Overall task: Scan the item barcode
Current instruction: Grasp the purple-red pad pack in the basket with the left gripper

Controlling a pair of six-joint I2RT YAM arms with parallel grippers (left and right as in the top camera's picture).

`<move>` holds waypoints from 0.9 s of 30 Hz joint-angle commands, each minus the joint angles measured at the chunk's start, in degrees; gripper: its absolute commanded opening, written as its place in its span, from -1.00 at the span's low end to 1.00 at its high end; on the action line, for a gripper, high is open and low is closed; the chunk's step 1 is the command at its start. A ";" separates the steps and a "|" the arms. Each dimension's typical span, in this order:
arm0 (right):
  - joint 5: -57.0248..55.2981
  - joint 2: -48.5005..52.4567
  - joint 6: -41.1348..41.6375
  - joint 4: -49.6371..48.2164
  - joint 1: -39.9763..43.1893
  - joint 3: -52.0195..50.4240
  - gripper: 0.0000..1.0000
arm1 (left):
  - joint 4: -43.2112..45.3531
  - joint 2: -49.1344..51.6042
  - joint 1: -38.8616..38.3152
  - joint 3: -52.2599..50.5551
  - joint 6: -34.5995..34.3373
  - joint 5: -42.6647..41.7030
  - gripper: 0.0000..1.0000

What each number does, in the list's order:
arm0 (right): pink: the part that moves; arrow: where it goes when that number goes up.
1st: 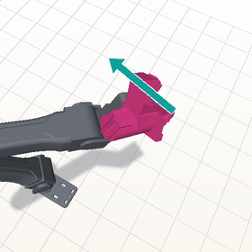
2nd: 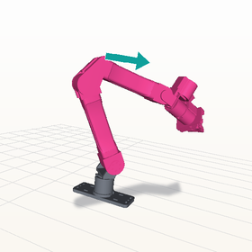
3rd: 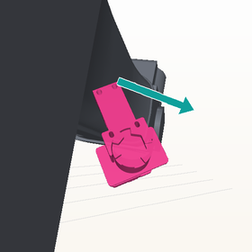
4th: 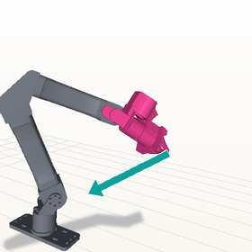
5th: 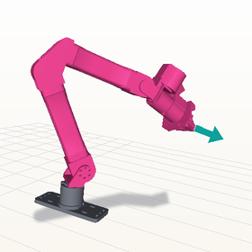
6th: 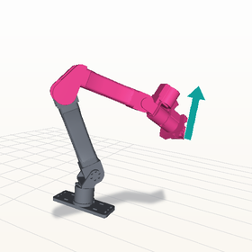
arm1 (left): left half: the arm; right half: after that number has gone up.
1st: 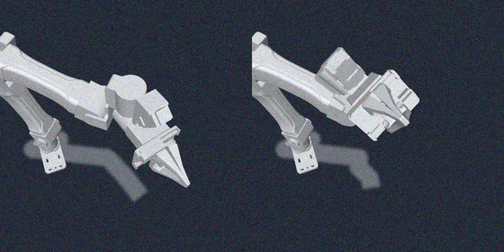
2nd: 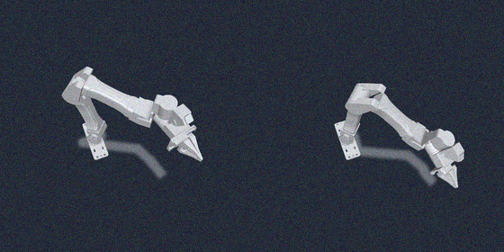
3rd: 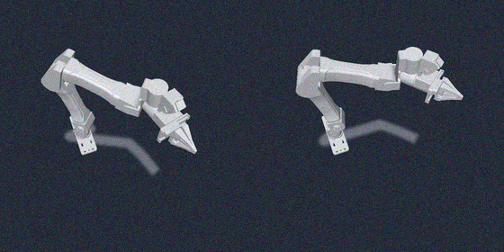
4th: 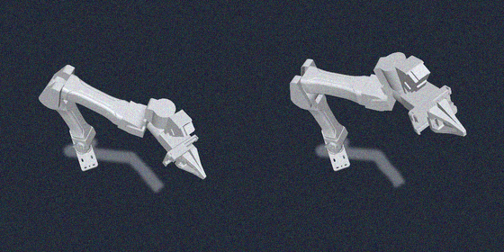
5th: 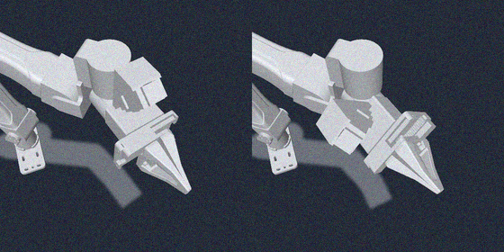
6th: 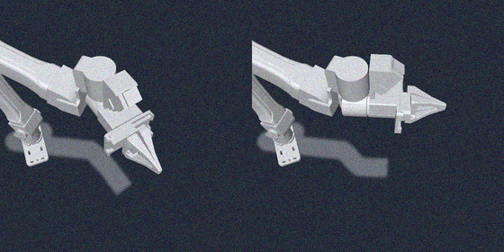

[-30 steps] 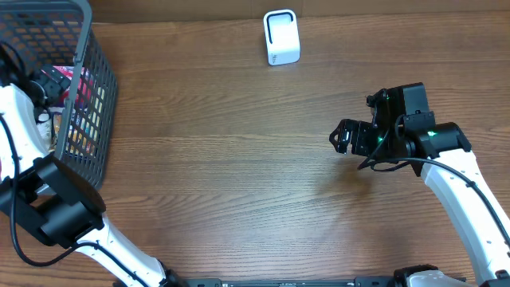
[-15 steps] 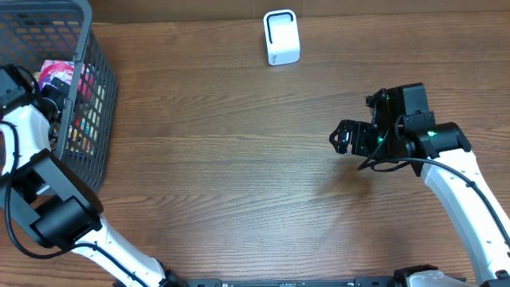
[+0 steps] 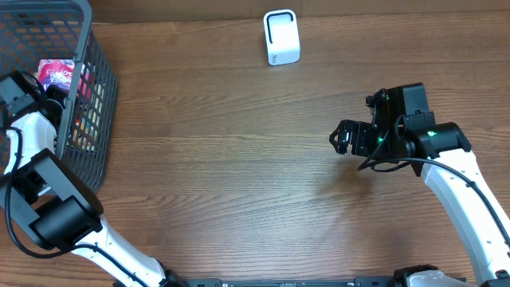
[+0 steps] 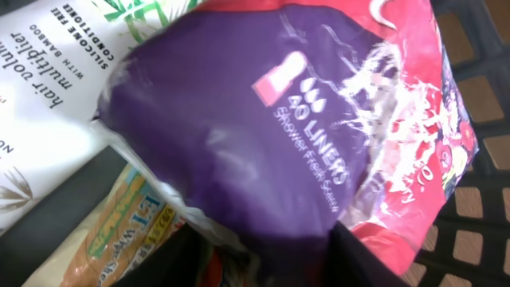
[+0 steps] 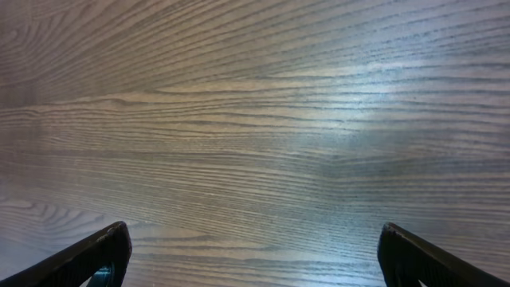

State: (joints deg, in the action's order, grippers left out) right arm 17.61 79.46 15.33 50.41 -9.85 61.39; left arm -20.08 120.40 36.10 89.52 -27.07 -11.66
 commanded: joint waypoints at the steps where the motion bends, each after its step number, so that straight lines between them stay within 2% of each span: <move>1: 0.11 -0.57 -0.31 0.28 -0.22 0.94 1.00 | -2.93 -0.11 0.37 0.76 0.31 0.00 -0.30; 3: 0.11 -0.57 -0.31 0.31 -0.22 0.94 1.00 | -3.74 -0.87 0.57 1.55 0.46 0.07 -0.58; 5: 0.11 -0.57 -0.28 0.31 -0.22 0.94 0.99 | -4.02 -1.70 0.85 1.84 0.46 0.02 -0.70; 7: 0.11 -0.57 -0.28 0.33 -0.22 0.94 1.00 | -4.11 -3.04 1.20 1.86 0.46 0.04 -0.92; 21: 0.11 -0.57 -0.31 0.52 -0.22 0.94 1.00 | -5.92 -12.17 4.02 1.86 -0.02 -1.90 -0.92; 22: 0.09 -0.57 -0.33 0.92 -0.22 0.94 1.00 | -6.95 -12.50 4.02 1.86 0.15 -0.81 -0.58; 23: 0.09 -0.57 -0.33 0.98 -0.22 0.94 1.00 | -7.43 -12.44 4.02 1.81 0.33 0.22 -0.13; 24: 0.09 -0.57 -0.33 1.09 -0.22 0.94 1.00 | -7.78 -12.11 4.02 1.75 0.55 1.70 0.49; 25: 0.09 -0.57 -0.33 1.16 -0.22 0.92 1.00 | -7.74 -11.37 4.02 1.66 1.46 3.48 0.96; 27: 0.07 -0.57 -0.35 1.11 -0.22 0.94 1.00 | -6.47 -9.64 4.02 1.66 2.84 4.39 1.00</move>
State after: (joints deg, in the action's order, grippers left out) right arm 17.61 79.46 15.33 51.68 -9.85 61.39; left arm -27.68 109.19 39.90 91.07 -26.63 -10.41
